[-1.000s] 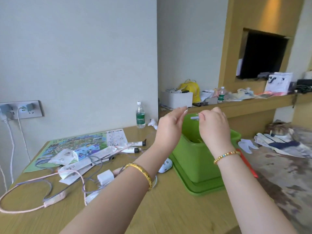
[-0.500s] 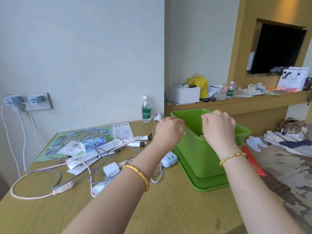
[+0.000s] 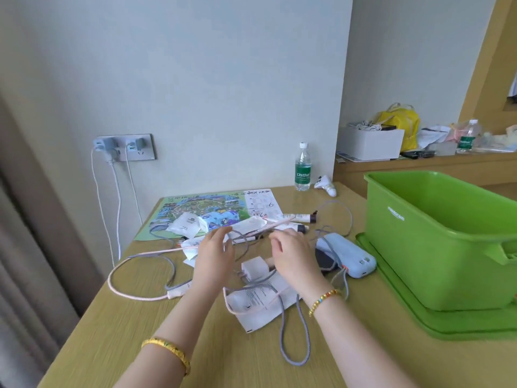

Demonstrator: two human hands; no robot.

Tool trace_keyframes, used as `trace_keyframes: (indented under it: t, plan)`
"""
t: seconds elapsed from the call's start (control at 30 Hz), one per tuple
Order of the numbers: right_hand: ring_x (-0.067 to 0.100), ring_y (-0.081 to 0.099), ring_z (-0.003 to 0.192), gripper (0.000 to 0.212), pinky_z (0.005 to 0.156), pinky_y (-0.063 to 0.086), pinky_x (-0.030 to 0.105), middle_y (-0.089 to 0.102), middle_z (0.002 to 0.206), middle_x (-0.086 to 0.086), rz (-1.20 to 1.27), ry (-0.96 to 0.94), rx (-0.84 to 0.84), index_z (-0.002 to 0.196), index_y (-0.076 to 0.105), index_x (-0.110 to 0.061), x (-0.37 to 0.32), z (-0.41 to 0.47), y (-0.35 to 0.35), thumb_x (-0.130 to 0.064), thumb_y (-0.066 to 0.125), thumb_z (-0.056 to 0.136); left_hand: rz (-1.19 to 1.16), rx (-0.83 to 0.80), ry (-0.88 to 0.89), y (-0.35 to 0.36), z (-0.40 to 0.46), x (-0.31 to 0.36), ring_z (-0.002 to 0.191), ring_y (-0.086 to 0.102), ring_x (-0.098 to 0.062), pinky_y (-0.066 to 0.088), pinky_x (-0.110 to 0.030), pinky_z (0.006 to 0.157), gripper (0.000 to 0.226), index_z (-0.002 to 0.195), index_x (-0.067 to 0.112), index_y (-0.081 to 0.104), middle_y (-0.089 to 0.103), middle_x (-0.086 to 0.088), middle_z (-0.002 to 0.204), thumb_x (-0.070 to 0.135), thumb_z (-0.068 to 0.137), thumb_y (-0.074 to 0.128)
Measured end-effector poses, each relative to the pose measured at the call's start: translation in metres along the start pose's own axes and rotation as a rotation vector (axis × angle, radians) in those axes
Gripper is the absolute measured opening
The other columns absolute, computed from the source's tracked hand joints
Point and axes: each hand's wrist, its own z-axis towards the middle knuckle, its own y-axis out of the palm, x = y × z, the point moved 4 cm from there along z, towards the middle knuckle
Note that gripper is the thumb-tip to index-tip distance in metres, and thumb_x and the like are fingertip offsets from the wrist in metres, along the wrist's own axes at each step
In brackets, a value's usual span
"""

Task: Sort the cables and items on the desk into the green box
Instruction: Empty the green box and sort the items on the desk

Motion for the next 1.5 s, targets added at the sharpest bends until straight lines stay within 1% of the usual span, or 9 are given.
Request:
trace_keyframes:
  t: [0.37,0.47,0.63,0.73,0.87,1.07,1.17,1.37,1.5]
  plan:
    - [0.027,0.052,0.108,0.028,0.088,0.037,0.034,0.054,0.121,0.005,-0.164,0.022,-0.293,0.105,0.054,-0.009,0.006,0.058,0.066,-0.001,0.031,0.091,0.169,-0.072,-0.095,0.002,0.046,-0.077,0.12,0.05,-0.025,0.039,-0.029,0.084,0.039,0.133,0.016,0.047,0.052,-0.007,0.136,0.014,0.095,0.04]
    - [0.028,0.053,0.111,0.044,0.091,0.044,0.037,0.054,0.13,0.004,-0.124,0.008,-0.361,0.125,0.052,-0.016,0.011,0.066,0.077,0.001,0.032,0.09,0.289,-0.117,-0.044,0.007,0.054,-0.082,0.113,0.054,-0.029,0.044,-0.033,0.084,0.035,0.127,0.011,0.053,0.06,-0.011,0.123,0.017,0.094,0.044]
    - [0.027,0.061,0.091,0.028,0.075,0.052,0.037,0.067,0.102,0.009,-0.137,0.004,-0.356,0.109,0.061,-0.013,0.016,0.074,0.087,-0.007,0.039,0.092,0.415,-0.094,-0.045,0.001,0.059,-0.087,0.114,0.052,-0.027,0.045,-0.033,0.085,0.041,0.13,0.018,0.052,0.06,-0.007,0.123,0.034,0.092,0.05]
    - [0.025,0.061,0.087,0.024,0.062,0.041,0.03,0.066,0.1,0.007,-0.154,0.012,-0.35,0.112,0.06,-0.017,0.021,0.074,0.089,-0.02,0.044,0.095,0.46,-0.153,-0.056,0.0,0.058,-0.089,0.122,0.045,-0.024,0.043,-0.033,0.093,0.052,0.133,0.023,0.048,0.054,-0.001,0.132,0.047,0.088,0.053]
    - [0.024,0.058,0.097,0.024,0.077,0.048,0.035,0.063,0.106,0.005,-0.239,-0.04,-0.337,0.111,0.061,-0.016,0.021,0.074,0.087,-0.024,0.048,0.094,0.6,-0.282,-0.044,0.003,0.055,-0.088,0.118,0.039,-0.023,0.038,-0.034,0.091,0.048,0.115,0.023,0.057,0.059,0.005,0.121,0.058,0.083,0.052]
    - [0.022,0.04,0.115,0.014,0.093,0.035,0.037,0.05,0.116,0.001,-0.352,-0.14,-0.339,0.105,0.056,-0.022,0.022,0.074,0.089,-0.023,0.051,0.092,0.836,-0.337,0.025,0.006,0.055,-0.075,0.105,0.053,-0.024,0.029,-0.038,0.1,0.018,0.099,0.021,0.054,0.064,0.0,0.104,0.029,0.086,0.042]
    - [0.021,0.041,0.115,0.012,0.096,0.031,0.037,0.051,0.115,0.0,-0.36,-0.162,-0.362,0.103,0.053,-0.02,0.023,0.073,0.089,-0.024,0.049,0.093,0.826,-0.328,0.06,0.006,0.056,-0.07,0.095,0.058,-0.025,0.037,-0.034,0.08,0.017,0.096,0.019,0.052,0.063,-0.002,0.099,0.019,0.092,0.036]
    - [0.023,0.054,0.097,0.008,0.099,0.03,0.04,0.06,0.097,0.002,-0.328,-0.17,-0.231,0.101,0.042,-0.014,0.021,0.071,0.083,-0.021,0.04,0.097,0.59,-0.038,-0.013,-0.017,0.062,-0.074,0.059,0.039,-0.027,0.02,-0.026,0.046,0.03,0.06,0.018,0.035,0.039,0.0,0.054,0.011,0.089,0.038]
    - [0.021,0.05,0.065,0.011,0.067,0.038,0.031,0.059,0.07,-0.002,-0.058,-0.053,-0.134,0.089,0.037,-0.02,0.021,0.073,0.074,-0.026,0.042,0.096,0.249,0.059,-0.16,-0.025,0.065,-0.078,0.051,0.029,-0.023,0.019,-0.027,0.047,0.032,0.054,0.013,0.04,0.038,-0.005,0.051,0.01,0.086,0.041]
